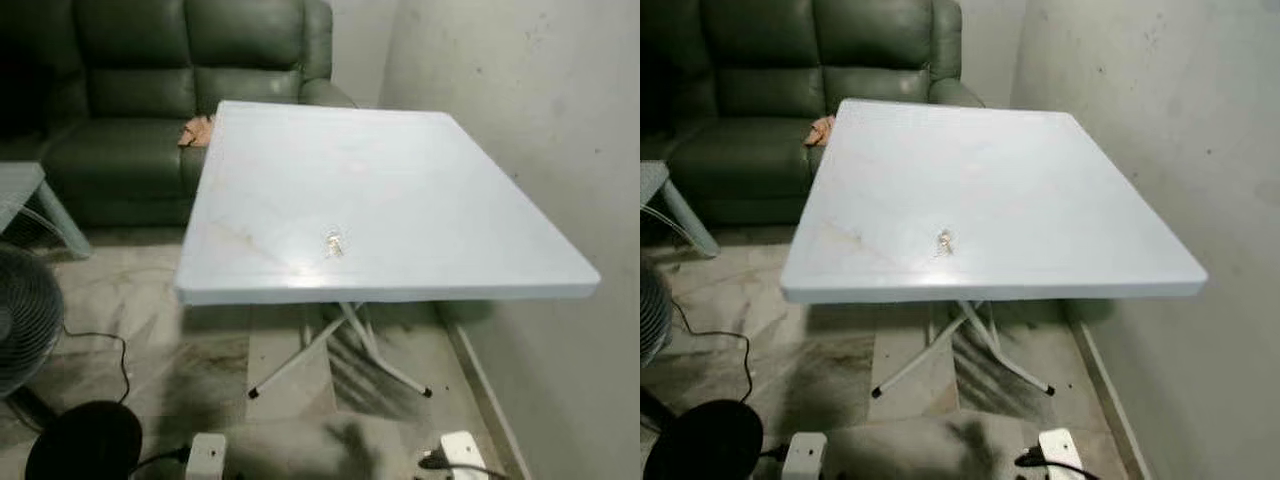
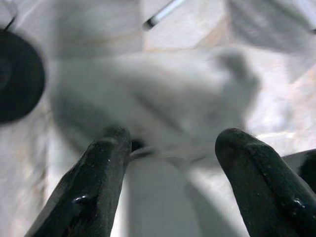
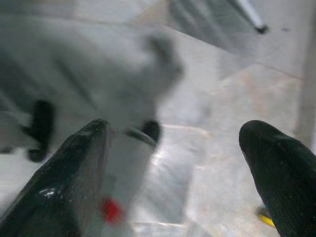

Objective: Hang keys on a hook

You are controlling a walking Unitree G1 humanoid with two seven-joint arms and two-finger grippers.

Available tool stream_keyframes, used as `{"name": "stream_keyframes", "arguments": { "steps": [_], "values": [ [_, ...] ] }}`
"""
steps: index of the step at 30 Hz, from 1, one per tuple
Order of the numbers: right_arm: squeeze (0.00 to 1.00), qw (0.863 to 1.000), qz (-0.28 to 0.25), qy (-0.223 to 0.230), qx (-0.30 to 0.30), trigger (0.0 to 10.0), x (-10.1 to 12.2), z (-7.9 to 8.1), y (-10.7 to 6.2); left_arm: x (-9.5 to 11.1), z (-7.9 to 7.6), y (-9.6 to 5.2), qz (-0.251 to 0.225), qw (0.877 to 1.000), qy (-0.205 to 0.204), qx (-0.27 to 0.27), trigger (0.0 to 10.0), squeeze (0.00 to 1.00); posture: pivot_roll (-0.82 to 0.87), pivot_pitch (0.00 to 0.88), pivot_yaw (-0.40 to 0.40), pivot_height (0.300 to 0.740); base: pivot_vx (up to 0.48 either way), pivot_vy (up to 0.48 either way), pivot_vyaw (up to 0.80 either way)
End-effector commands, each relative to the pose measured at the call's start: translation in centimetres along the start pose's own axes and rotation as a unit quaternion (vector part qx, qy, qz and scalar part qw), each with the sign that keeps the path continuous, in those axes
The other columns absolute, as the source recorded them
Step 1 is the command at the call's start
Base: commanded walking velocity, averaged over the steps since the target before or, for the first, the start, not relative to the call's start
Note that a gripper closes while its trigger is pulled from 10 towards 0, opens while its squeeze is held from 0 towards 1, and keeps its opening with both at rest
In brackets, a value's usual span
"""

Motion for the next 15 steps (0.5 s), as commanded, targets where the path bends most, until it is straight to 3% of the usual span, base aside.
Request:
{"name": "stream_keyframes", "arguments": {
  "steps": [1,5,8,10,15],
  "values": [
    [0.0,1.0,-0.008,-0.012,-0.01,10.0,0.4,-1.3,-0.3,1.1,-1.3,0.3,-0.018,1.0,0.007,-0.018,10.0,0.0,-0.08,0.0,-0.086,0.74,0.0,0.0,0.0],
    [0.0,0.998,-0.052,-0.025,-0.003,10.0,2.4,-1.6,-0.2,4.4,-2.8,0.5,-0.083,0.995,0.015,-0.05,10.0,0.0,-0.08,0.0,-0.087,0.74,0.0,0.0,0.0],
    [0.0,0.998,-0.053,-0.025,-0.003,10.0,2.5,-1.6,-0.2,4.4,-2.9,0.5,-0.084,0.995,0.016,-0.05,10.0,0.0,-0.08,0.0,-0.087,0.74,0.0,0.0,0.0],
    [0.0,0.996,-0.082,-0.022,-0.003,10.0,3.9,-1.8,-0.2,6.3,-3.7,0.5,-0.121,0.99,0.031,-0.065,10.0,0.0,-0.08,0.0,-0.084,0.74,0.0,0.0,0.0],
    [0.0,0.996,-0.086,-0.022,-0.003,10.0,4.1,-1.8,-0.2,6.5,-3.8,0.5,-0.126,0.989,0.033,-0.067,10.0,0.0,-0.08,0.0,-0.084,0.74,0.0,0.0,0.0]
  ]
}}
Point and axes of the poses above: a point about 5 cm out from each wrist's last joint towards the gripper, its own y axis pointing out of the wrist towards the gripper, its own x axis along the axis of the wrist's last joint, z = x × y, the point moved 5 cm from there along y, pointing out of the wrist towards the gripper, and after that the axes turned 5 degrees about -y, right-handed, at the moved point
